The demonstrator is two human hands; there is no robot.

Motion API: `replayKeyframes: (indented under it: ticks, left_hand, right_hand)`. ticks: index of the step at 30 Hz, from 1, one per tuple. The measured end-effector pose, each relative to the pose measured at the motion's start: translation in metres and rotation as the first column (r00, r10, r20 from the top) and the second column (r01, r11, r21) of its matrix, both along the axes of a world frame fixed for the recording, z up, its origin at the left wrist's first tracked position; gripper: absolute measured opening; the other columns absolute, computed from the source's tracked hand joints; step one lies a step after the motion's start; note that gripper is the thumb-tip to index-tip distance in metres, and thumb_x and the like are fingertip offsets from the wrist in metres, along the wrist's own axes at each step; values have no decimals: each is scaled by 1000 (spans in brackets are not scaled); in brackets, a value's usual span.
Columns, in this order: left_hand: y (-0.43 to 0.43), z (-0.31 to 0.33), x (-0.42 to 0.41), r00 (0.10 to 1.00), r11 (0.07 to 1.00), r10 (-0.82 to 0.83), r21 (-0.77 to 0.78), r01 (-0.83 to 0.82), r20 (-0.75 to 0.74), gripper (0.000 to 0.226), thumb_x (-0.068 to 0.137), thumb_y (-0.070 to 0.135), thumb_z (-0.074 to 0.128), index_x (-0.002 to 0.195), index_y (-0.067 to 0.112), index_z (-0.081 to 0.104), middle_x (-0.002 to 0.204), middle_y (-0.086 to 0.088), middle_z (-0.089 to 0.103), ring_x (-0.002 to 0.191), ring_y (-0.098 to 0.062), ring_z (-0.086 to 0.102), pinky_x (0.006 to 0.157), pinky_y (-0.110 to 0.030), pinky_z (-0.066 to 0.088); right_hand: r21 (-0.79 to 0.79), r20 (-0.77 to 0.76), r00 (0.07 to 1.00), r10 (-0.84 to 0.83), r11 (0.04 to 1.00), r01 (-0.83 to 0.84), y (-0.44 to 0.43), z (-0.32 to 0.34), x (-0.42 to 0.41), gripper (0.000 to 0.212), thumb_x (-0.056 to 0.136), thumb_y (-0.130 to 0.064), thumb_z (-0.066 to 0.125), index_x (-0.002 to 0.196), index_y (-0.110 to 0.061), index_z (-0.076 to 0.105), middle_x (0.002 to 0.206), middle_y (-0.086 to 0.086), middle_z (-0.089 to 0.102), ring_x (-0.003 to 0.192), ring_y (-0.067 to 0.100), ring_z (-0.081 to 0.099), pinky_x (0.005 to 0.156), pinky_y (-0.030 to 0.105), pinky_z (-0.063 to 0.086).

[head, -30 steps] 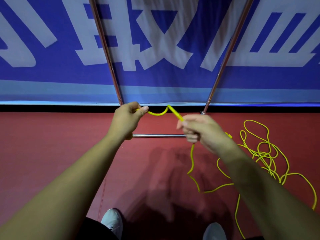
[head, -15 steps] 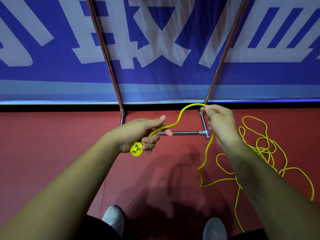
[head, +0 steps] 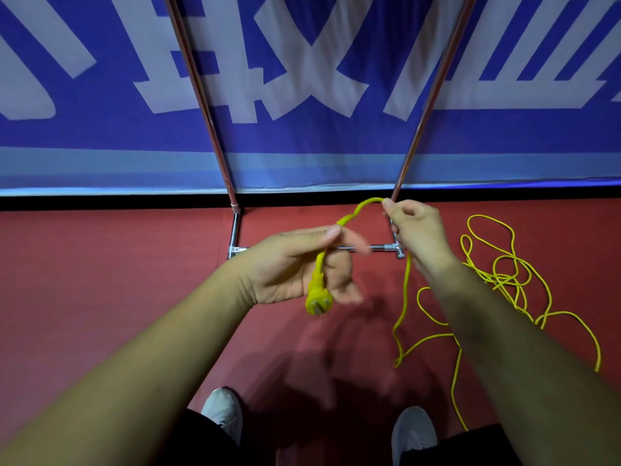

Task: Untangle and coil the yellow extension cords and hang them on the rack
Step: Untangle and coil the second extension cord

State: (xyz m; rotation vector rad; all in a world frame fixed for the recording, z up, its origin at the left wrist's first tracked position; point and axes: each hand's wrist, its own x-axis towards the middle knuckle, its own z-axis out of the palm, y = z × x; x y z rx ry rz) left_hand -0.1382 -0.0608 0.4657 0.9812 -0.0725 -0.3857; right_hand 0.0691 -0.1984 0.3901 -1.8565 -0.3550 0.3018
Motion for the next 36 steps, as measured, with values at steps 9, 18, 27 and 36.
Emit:
replayKeyframes:
  ticks: [9, 18, 27, 36]
  left_hand:
    - [0, 6, -2, 988, 932, 156, 330, -150, 6, 45, 96, 47, 42, 98, 6, 60, 46, -7, 39, 27, -13, 34, 34, -15, 24]
    - [6, 20, -1, 865, 884, 458, 1, -468, 205, 35, 97, 28, 42, 82, 15, 71, 61, -3, 58, 74, -23, 69, 67, -28, 56]
    - [24, 31, -1, 703, 715, 698, -171, -678, 136, 36, 97, 15, 42, 112, 31, 71, 120, -6, 70, 108, -21, 69, 57, -17, 48]
    - [42, 3, 5, 718, 678, 677, 243, -694, 162, 42, 93, -13, 37, 129, -4, 57, 130, -17, 64, 124, -27, 61, 106, -38, 48]
  right_hand:
    - [-35, -63, 998, -27, 999, 25, 11, -12, -4, 25, 99, -15, 48, 85, -18, 68, 63, -4, 51, 53, 11, 43, 54, 27, 37]
    - [-352, -255, 964, 81, 920, -171, 8, -48, -23, 52, 91, -59, 54, 63, -14, 56, 48, 1, 45, 38, 17, 43, 43, 21, 32]
    - [-233, -419, 837, 351, 850, -473, 11, -43, -59, 26, 103, -34, 43, 88, -21, 61, 61, 1, 56, 53, 18, 64, 49, 21, 33]
    - [-218, -348, 853, 389, 851, -477, 38, -10, -83, 16, 96, -6, 45, 93, -14, 58, 67, 8, 47, 50, 15, 41, 48, 25, 33]
